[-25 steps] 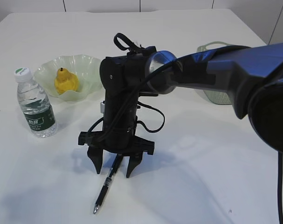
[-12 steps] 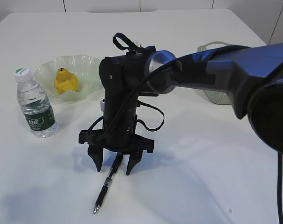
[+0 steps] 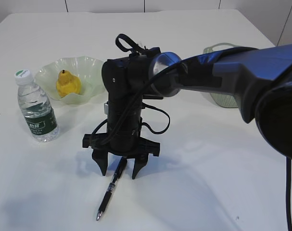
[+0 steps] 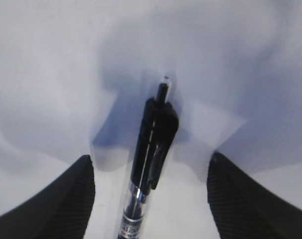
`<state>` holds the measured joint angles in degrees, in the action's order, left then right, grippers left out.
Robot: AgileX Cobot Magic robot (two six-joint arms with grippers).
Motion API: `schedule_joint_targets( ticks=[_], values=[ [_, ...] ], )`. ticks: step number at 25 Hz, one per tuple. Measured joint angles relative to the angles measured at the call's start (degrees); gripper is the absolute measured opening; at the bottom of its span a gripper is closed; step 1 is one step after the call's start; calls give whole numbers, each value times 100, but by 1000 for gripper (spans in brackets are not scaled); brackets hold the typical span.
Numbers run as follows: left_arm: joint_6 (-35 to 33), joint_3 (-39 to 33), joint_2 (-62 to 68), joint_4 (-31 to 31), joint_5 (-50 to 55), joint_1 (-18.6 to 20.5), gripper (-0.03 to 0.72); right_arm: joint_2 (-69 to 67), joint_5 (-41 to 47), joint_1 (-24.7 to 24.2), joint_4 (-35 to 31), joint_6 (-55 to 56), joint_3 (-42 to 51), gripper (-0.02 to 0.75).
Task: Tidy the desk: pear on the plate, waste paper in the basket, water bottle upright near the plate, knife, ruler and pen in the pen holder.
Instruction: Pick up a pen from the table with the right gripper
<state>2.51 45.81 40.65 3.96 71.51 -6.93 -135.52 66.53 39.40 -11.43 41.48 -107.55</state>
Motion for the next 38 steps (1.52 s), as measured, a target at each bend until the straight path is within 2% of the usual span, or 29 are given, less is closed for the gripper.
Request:
schedule_joint_targets(
  ticks=[25,38],
  values=[
    [0,0,0,0,0,0,274,-44,176,0,72,13,-23,552],
    [0,0,0,0,0,0,274,-44,246,0,548,13,-23,552]
  ],
)
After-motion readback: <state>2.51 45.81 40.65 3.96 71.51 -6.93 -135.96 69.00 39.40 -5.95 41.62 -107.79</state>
